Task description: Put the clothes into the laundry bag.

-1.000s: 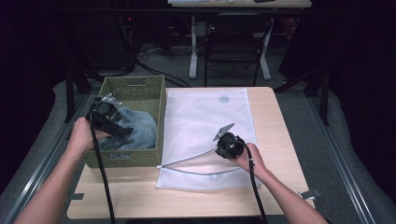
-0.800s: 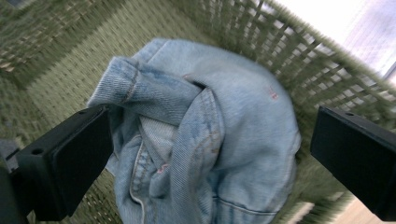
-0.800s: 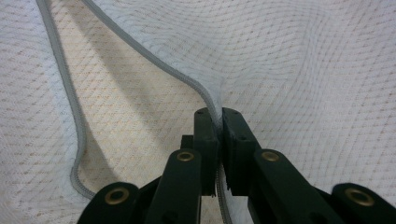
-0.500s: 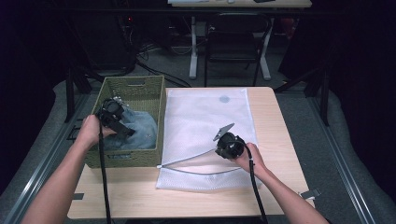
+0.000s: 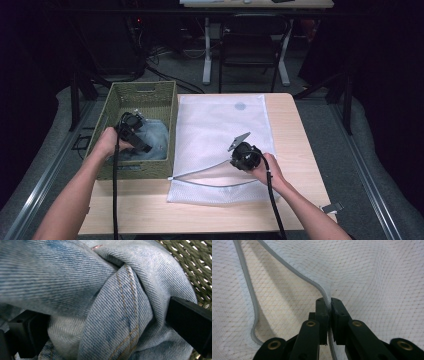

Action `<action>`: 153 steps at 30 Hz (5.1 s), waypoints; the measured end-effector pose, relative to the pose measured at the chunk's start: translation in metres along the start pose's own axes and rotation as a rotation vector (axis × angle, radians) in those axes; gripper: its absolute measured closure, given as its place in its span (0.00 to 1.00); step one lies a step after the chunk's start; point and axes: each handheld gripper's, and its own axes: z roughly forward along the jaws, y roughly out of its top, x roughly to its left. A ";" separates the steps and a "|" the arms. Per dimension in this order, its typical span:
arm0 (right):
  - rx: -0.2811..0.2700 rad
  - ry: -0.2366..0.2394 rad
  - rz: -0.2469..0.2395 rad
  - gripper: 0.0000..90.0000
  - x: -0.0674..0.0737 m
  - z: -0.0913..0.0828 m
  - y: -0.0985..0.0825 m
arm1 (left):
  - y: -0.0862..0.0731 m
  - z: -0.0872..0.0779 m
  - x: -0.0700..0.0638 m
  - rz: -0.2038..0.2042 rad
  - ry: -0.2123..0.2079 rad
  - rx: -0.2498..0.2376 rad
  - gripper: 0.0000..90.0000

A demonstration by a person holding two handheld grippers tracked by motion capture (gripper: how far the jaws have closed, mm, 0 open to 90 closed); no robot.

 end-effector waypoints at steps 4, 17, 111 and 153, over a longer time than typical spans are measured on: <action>-0.001 -0.002 -0.003 0.94 0.001 0.000 0.000 | 0.004 0.008 -0.005 0.002 -0.002 0.036 0.00; -0.004 -0.013 -0.004 0.95 0.000 -0.002 0.001 | 0.004 0.019 -0.010 -0.016 -0.046 0.061 0.48; -0.062 -0.020 0.044 0.98 -0.008 -0.015 -0.003 | 0.035 -0.225 -0.152 0.275 -0.029 -0.280 0.84; -0.068 -0.048 0.097 0.98 -0.013 -0.017 -0.002 | 0.015 -0.208 -0.211 0.460 -0.152 -0.240 0.84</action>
